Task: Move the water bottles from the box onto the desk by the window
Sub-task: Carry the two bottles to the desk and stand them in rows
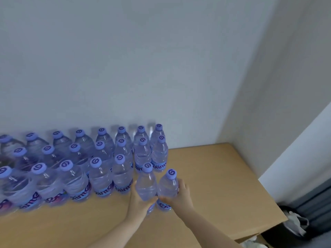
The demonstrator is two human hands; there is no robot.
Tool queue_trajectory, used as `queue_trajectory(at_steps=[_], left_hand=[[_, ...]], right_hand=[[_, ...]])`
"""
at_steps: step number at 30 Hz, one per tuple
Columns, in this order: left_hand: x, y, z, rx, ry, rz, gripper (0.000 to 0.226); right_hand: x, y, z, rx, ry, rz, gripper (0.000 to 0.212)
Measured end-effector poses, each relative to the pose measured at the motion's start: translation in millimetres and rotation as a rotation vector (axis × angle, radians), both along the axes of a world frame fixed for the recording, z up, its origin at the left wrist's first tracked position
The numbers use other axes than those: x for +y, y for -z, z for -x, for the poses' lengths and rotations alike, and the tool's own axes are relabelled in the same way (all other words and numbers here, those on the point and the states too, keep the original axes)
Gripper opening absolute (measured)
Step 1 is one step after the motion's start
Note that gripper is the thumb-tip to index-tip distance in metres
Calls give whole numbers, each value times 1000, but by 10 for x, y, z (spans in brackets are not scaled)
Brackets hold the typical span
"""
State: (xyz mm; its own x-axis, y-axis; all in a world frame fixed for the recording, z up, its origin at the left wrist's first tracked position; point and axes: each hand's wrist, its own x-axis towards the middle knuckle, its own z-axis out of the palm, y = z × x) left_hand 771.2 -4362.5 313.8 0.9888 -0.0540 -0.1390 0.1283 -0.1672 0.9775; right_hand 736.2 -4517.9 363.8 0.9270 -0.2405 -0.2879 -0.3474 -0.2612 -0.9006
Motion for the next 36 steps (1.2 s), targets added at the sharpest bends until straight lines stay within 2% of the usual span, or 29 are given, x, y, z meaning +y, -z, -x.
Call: queue_trajectory(at_steps=[2, 5, 10, 16, 20, 23, 26, 30, 32, 36], left_hand=[[-26, -72, 28, 8, -25, 21, 83], [-1, -74, 21, 45, 47, -41, 88], [102, -14, -40, 99, 107, -379, 110], [-9, 22, 235, -37, -29, -278, 88], [-86, 50, 303, -90, -171, -159, 84], [-125, 28, 282, -57, -204, -143, 83], [-138, 21, 245, -9, -230, -195, 81], [-164, -87, 216, 109, -271, -290, 39], [-173, -101, 203, 143, -293, -312, 31], [-213, -55, 132, 167, -345, -303, 29]], right_hand=[[23, 1, -31, -28, 15, 19, 62], [39, 25, -57, -39, 21, 51, 61], [-39, 26, -115, -47, -43, 44, 60], [-161, 68, -135, -98, -145, 61, 61], [-200, 113, -146, -113, -183, 49, 57], [-287, 164, -140, -59, -247, 17, 68], [-377, 123, -173, -55, -333, 94, 77], [-366, 117, -231, -82, -338, 161, 65], [-343, 157, -239, -101, -307, 132, 64], [-310, 167, -295, -115, -272, 92, 62]])
